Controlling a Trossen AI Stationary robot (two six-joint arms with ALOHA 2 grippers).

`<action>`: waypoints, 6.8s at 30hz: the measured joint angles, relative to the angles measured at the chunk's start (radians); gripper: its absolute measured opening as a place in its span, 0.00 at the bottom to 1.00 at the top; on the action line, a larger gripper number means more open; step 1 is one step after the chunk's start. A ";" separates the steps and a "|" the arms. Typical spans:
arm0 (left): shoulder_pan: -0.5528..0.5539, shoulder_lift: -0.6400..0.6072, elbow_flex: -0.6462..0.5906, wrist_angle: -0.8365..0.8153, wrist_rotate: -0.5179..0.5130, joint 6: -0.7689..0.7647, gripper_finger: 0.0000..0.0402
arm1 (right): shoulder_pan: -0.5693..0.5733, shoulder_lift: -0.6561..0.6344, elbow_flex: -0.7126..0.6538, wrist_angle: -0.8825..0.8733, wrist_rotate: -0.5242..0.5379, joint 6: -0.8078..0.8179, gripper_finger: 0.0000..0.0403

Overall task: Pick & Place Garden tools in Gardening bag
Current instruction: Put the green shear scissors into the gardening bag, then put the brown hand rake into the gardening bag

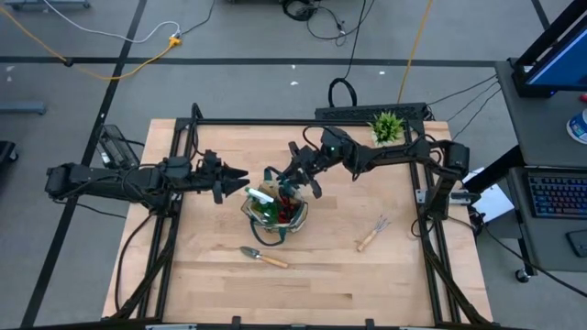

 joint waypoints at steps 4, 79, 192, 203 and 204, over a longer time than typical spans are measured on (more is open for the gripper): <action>0.000 0.000 0.000 0.000 -0.009 0.000 0.62 | 0.005 0.011 0.000 -0.029 -0.002 -0.060 0.11; 0.000 0.000 0.000 0.001 -0.024 0.017 0.62 | 0.097 -0.031 0.000 -0.290 0.186 -0.181 0.01; -0.424 -0.283 -0.065 -0.267 -0.292 0.351 0.62 | 0.767 -0.492 -0.383 -1.354 0.787 -0.152 0.43; -0.474 -0.300 -0.174 -0.150 -0.312 0.333 0.62 | 0.767 -0.447 -0.401 -1.381 0.795 -0.134 0.43; -0.479 -0.305 -0.185 -0.137 -0.312 0.333 0.62 | 0.766 -0.445 -0.411 -1.374 0.795 -0.126 0.43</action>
